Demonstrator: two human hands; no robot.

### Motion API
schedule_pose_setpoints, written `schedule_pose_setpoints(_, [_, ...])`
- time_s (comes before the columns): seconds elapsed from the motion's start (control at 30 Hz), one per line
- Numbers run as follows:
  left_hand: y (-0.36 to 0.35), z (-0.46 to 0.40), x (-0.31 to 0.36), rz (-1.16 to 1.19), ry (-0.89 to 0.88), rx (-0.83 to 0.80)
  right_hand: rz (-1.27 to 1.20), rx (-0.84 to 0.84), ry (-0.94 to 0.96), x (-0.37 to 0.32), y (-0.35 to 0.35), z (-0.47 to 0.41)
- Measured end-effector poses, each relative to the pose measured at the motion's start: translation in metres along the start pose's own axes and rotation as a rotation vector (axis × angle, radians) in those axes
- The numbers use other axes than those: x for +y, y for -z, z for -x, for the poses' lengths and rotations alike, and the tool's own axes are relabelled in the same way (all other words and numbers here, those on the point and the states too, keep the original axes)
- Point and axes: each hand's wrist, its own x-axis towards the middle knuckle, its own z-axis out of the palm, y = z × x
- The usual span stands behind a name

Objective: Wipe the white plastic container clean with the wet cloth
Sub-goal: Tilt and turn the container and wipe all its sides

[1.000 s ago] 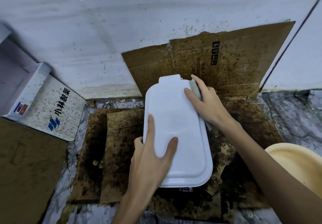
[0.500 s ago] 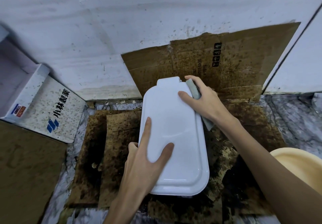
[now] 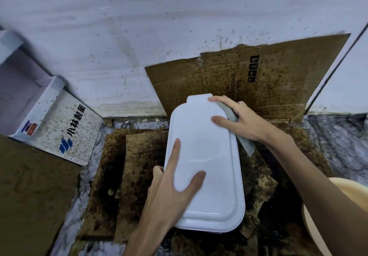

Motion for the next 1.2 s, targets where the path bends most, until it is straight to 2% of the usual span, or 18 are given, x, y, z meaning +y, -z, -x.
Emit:
schedule_pose_setpoints(0.23, [0.002,-0.002,0.005,-0.028,-0.036,-0.018,-0.046,0.105,0.017,0.003,0.002,0.015])
schedule_pose_setpoints(0.37, [0.019,-0.01,0.01,-0.07,-0.131,-0.042,-0.121,0.172,0.024,0.001,0.007,0.03])
schedule_pose_setpoints(0.5, [0.045,-0.025,0.017,-0.128,-0.226,-0.1,-0.23,0.316,-0.016,-0.008,0.004,0.054])
schedule_pose_setpoints(0.67, [0.071,-0.054,0.015,-0.22,-0.363,-0.225,-0.267,0.516,-0.085,-0.027,-0.013,0.087])
schedule_pose_setpoints(0.8, [0.086,-0.081,0.01,-0.296,-0.444,-0.4,-0.308,0.671,-0.135,-0.039,-0.041,0.112])
schedule_pose_setpoints(0.9, [0.091,-0.098,0.008,-0.376,-0.493,-0.478,-0.321,0.795,-0.248,-0.047,-0.068,0.129])
schedule_pose_setpoints(1.07, [0.092,-0.116,0.006,-0.469,-0.554,-0.604,-0.331,0.836,-0.341,-0.047,-0.098,0.146])
schedule_pose_setpoints(1.2, [0.092,-0.123,-0.004,-0.491,-0.57,-0.625,-0.286,0.839,-0.336,-0.042,-0.109,0.144])
